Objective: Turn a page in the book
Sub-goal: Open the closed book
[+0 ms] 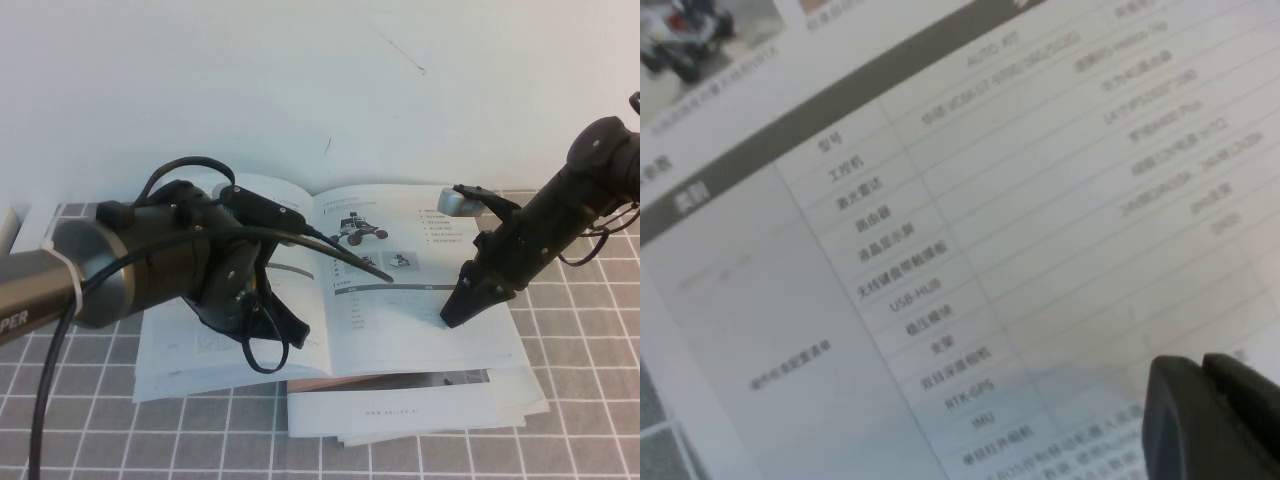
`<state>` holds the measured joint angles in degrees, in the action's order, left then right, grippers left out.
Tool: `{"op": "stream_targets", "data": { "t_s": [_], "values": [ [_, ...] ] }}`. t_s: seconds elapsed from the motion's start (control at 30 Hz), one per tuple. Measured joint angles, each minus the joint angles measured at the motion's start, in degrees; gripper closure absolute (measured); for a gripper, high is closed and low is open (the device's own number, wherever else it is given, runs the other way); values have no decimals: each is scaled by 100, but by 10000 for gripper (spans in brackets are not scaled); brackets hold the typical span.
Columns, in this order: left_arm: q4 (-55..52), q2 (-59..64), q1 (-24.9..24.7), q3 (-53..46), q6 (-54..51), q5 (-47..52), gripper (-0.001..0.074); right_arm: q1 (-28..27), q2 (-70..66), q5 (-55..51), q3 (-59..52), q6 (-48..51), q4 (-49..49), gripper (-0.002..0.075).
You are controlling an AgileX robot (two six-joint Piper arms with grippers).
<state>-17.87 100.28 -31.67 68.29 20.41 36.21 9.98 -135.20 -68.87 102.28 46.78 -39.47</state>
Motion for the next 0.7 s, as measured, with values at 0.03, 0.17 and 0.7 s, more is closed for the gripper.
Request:
{"op": "stream_targets", "data": {
  "t_s": [0.03, 0.17, 0.7],
  "values": [
    [49, 0, 0, 0, 0, 4, 739, 0, 0, 0, 0, 0, 0, 727],
    [302, 120, 75, 0, 0, 13, 739, 11, -34, 0, 0, 0, 0, 727],
    [427, 946, 509, 0, -161, -287, 739, 139, -66, 0, 9, -81, 4, 727]
  ]
}}
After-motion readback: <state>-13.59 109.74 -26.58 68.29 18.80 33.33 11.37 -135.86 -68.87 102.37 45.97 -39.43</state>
